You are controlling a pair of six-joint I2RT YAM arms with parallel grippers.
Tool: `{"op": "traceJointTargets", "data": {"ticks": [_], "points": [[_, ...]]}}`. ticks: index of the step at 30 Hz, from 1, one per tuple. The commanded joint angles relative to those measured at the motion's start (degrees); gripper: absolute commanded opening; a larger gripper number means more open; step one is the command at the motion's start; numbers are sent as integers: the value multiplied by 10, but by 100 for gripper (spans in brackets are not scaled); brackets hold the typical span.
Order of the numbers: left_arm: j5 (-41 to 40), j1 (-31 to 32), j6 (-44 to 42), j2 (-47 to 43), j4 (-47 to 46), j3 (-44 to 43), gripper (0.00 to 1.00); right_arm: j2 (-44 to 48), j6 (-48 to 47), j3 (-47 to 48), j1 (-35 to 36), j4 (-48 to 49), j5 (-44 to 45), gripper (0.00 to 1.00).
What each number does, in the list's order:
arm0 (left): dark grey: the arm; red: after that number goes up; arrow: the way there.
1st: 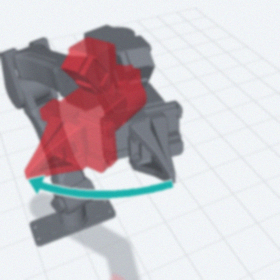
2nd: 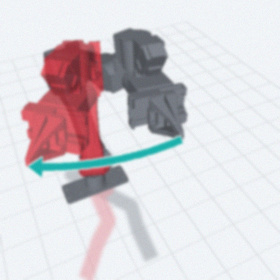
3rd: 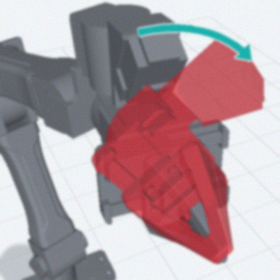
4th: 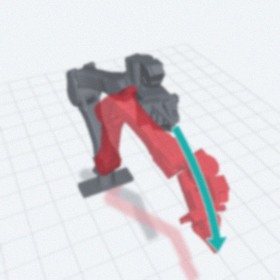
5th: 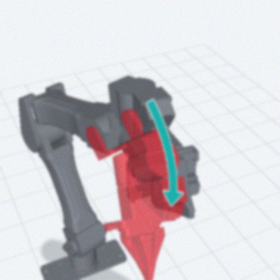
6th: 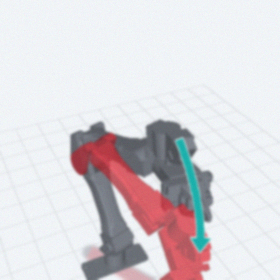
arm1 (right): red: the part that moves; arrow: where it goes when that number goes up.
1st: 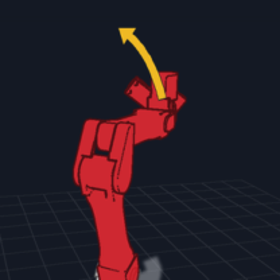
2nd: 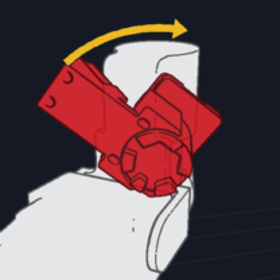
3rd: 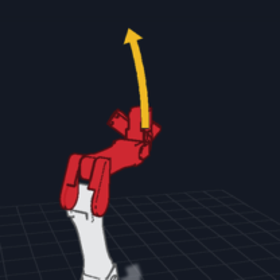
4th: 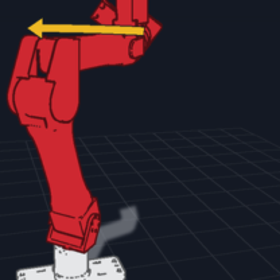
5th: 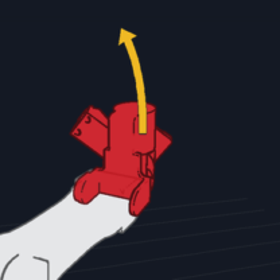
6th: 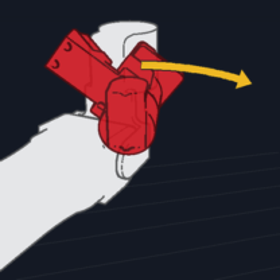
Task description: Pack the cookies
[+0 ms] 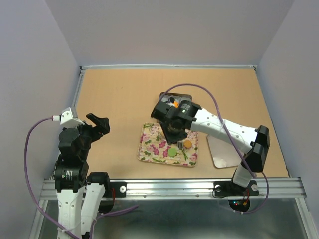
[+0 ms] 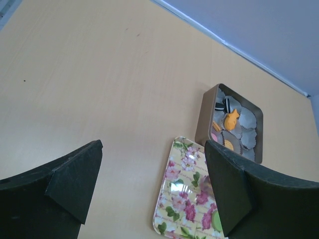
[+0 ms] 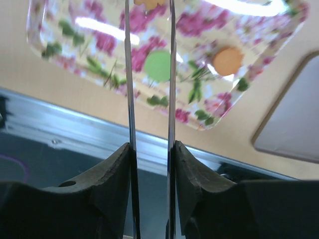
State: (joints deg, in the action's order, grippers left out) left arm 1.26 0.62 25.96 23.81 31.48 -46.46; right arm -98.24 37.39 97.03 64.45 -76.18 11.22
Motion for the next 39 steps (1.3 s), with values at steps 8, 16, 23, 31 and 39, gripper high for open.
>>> {"op": "traceJointTargets", "data": {"ticks": [8,16,23,31,39], "points": [[3,-2,-9,-1,-28,5,95,9,-94,88,-205,-9,40,33],[1,-2,-10,-3,-27,4,95,5,-94,103,-227,-7,31,31],[0,-2,-9,-4,-27,5,95,-11,-111,149,-264,-13,44,31],[1,-2,-8,-3,-27,5,95,-43,-120,157,-308,-2,30,31],[2,-2,-9,-5,-28,5,95,-49,-117,106,-309,28,29,31]]}}
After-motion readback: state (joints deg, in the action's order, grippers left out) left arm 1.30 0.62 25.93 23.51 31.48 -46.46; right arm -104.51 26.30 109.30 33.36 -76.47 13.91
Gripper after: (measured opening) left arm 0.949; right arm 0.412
